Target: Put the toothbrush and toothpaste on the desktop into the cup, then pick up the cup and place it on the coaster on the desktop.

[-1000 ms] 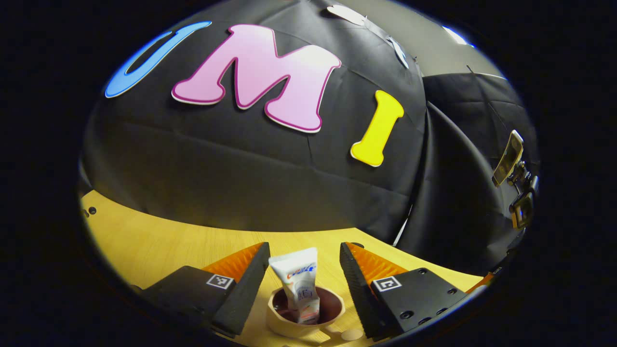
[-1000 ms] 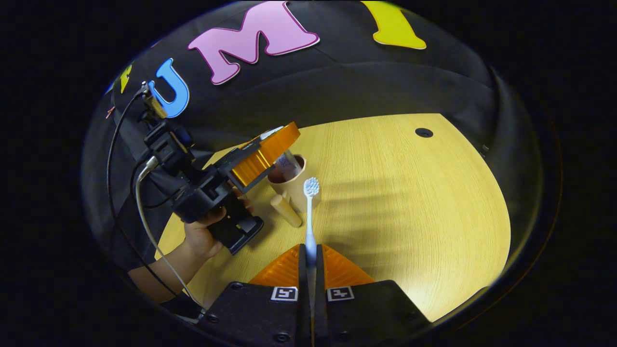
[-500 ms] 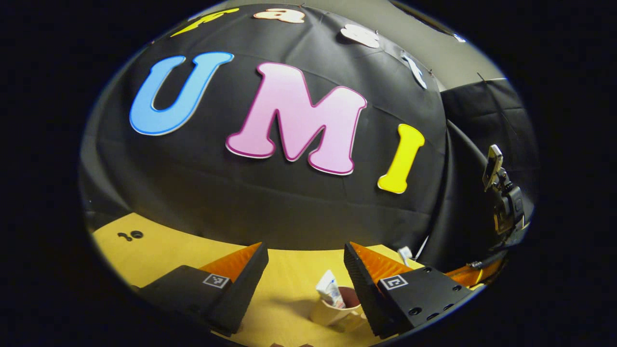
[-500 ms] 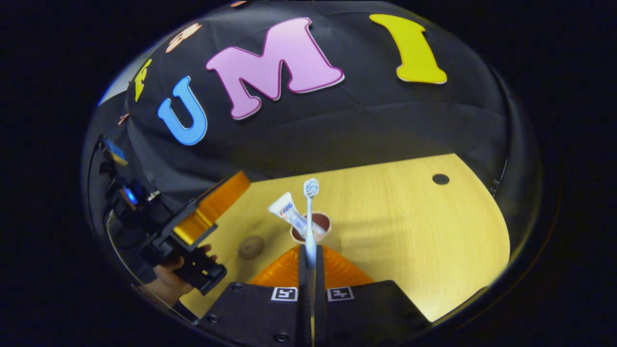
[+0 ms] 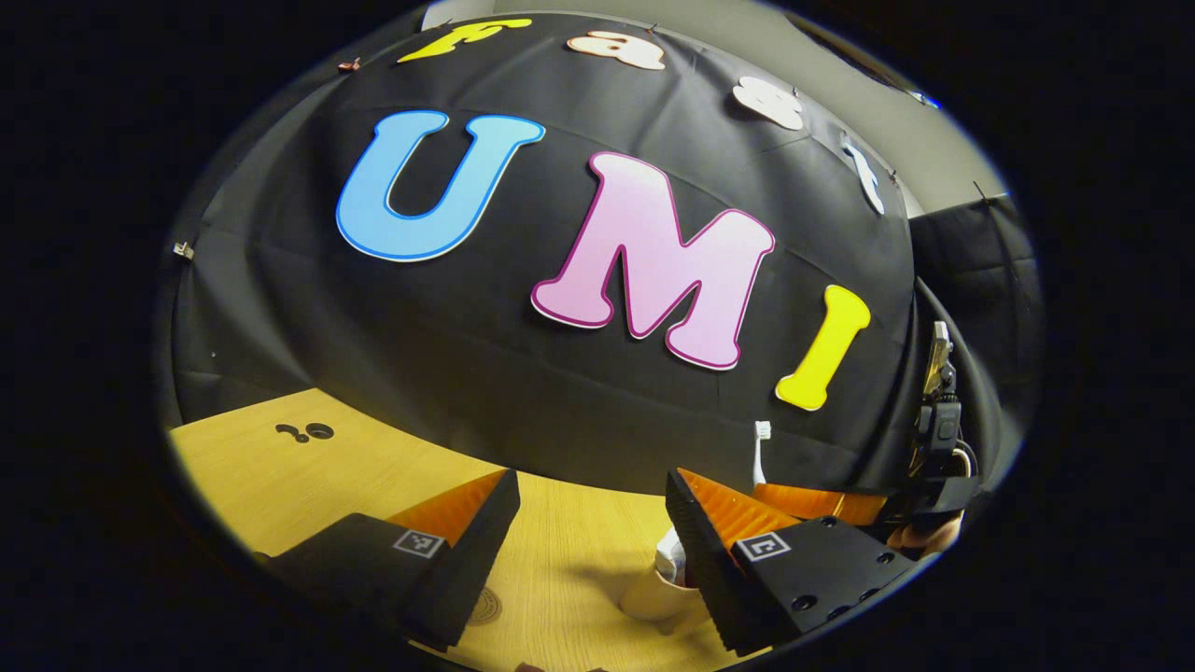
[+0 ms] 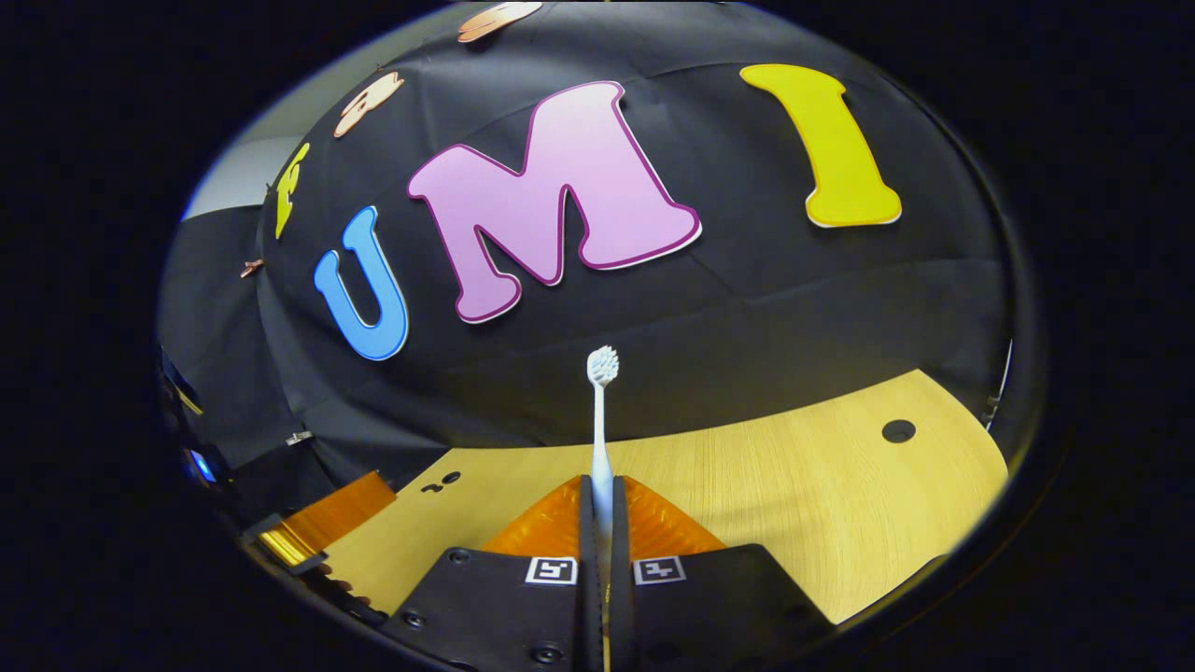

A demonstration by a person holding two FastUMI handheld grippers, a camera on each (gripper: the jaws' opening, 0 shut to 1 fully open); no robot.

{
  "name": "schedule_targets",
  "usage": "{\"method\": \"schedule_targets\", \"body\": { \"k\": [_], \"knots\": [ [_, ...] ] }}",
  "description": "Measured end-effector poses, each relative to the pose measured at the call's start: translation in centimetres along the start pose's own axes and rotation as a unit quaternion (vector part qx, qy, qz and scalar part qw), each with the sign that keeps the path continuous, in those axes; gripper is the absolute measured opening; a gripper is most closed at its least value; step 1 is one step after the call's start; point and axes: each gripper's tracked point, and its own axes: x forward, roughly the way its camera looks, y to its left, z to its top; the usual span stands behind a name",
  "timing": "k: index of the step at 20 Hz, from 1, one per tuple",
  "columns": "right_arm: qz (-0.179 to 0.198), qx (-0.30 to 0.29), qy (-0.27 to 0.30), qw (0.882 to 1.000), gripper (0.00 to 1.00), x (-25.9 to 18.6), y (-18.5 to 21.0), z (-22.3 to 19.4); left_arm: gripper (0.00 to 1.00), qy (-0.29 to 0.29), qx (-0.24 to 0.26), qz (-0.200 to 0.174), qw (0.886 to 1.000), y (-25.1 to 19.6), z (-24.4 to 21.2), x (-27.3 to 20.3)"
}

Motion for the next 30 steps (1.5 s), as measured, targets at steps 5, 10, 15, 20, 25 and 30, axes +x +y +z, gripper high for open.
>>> {"method": "schedule_targets", "body": {
  "k": [5,10,15,20,25,30],
  "knots": [
    [0.0,-0.021,-0.035,0.999,0.07,2.1,-0.6,-0.8,0.97,-0.01,-0.003,-0.003,1.0,0.2,-0.5,0.0],
    [0.004,-0.047,-0.05,0.998,0.07,2.0,-0.5,-3.0,0.97,-0.008,0.004,-0.002,1.0,0.3,-1.7,0.4],
    [-0.001,-0.077,-0.037,0.996,0.07,1.5,-0.4,-6.1,0.97,0.003,0.002,-0.003,1.0,0.4,-3.1,0.4],
    [-0.004,-0.079,-0.017,0.997,0.2,0.8,-0.5,-7.9,0.97,0.016,0.013,-0.006,1.0,0.1,-4.3,0.2],
    [-0.007,-0.095,0.0,0.995,0.54,-0.1,-0.6,-8.7,0.97,0.025,0.011,-0.002,1.0,0.7,-4.9,-0.3],
    [-0.017,-0.083,0.021,0.996,0.83,-1.2,-0.5,-7.6,0.92,0.046,0.013,0.012,0.999,2.2,-5.8,-2.2]
  ]
}}
